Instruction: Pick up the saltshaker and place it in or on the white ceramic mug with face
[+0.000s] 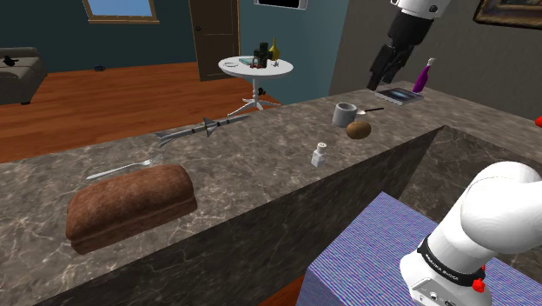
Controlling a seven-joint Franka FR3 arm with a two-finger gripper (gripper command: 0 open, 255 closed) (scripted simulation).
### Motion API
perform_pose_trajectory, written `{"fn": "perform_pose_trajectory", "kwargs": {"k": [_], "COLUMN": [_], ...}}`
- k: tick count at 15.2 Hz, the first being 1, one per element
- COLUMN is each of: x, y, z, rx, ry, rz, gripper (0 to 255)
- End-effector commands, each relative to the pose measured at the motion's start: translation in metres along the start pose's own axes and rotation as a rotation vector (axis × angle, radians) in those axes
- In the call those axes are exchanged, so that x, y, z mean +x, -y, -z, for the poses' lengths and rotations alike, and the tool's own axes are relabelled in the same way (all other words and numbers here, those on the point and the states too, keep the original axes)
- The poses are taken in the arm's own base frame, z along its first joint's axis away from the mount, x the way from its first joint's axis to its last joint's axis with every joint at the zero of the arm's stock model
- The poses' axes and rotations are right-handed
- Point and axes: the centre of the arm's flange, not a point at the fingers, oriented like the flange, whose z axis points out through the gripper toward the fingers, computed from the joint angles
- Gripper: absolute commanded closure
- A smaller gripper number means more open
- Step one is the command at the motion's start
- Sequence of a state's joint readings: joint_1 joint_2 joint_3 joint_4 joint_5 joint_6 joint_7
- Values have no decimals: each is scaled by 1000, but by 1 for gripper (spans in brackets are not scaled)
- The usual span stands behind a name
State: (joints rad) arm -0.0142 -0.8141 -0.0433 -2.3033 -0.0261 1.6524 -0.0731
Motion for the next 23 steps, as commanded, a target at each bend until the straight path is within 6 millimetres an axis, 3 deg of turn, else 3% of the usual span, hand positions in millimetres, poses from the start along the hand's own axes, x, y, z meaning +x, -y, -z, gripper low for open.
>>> {"fn": "perform_pose_trajectory", "kwargs": {"k": [1, 11, 22, 23], "x": [0, 41, 82, 82], "y": [0, 16, 21, 21], "z": [0, -128, -270, -272], "rx": [0, -61, -128, -129], "ry": [0, 40, 85, 85], "rz": [0, -95, -200, -201], "gripper": [0, 0, 0, 0]}}
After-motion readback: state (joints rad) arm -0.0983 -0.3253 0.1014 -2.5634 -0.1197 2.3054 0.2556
